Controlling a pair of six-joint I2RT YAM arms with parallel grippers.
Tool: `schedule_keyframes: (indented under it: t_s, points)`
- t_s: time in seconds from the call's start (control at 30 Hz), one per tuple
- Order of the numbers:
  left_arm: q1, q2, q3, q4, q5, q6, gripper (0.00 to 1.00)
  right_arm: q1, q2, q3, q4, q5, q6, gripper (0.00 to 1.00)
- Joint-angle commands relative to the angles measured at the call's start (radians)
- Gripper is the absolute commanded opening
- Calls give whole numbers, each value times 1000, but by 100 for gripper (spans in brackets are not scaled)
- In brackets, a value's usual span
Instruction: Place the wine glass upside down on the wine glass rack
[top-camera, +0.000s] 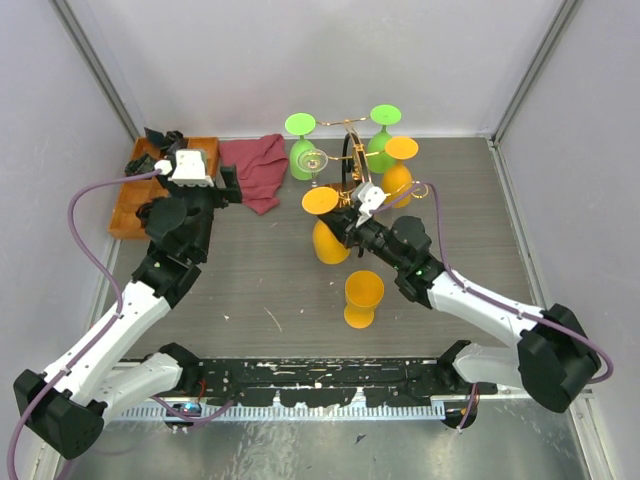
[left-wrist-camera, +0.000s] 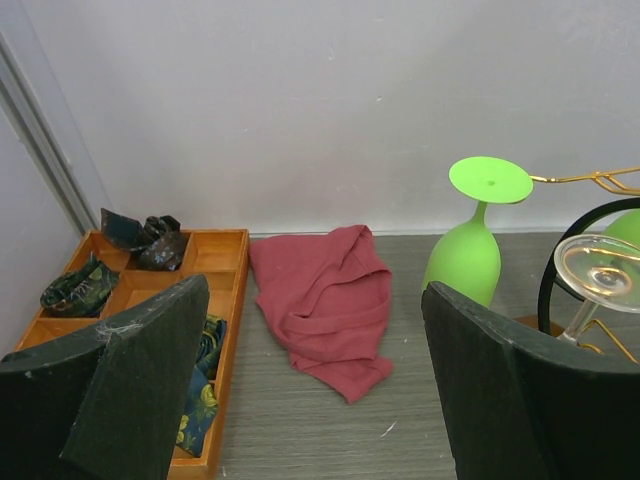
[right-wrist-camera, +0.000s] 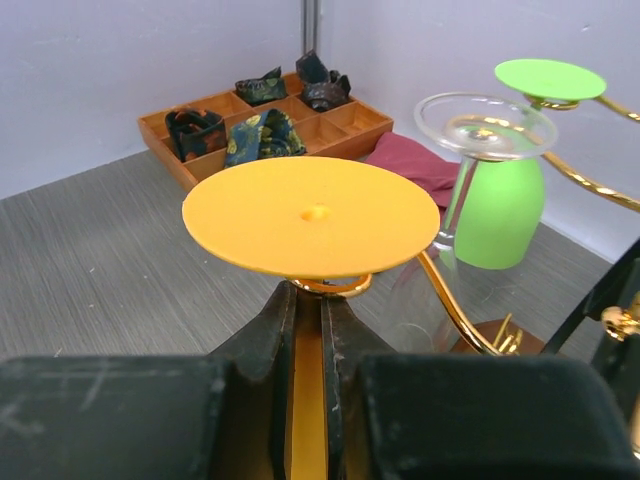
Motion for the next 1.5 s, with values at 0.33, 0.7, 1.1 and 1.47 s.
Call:
schedule_keyframes:
  t_s: [0.33,0.7,1.1,1.47]
  points:
    - [4,10,-1,32,-9,-16,95,7,-125,-24,-120,111,-14,4]
    - [3,8,-9,26,-19,-6,96,7,-145,-36,-163,178,-20,29]
    - [4,2,-9,-3,10,-6,98,7,-263,-71,-296,274,-37,46]
    - [4,1,136,-184,527,49,96,7,-431,-21,-520,480,-83,49]
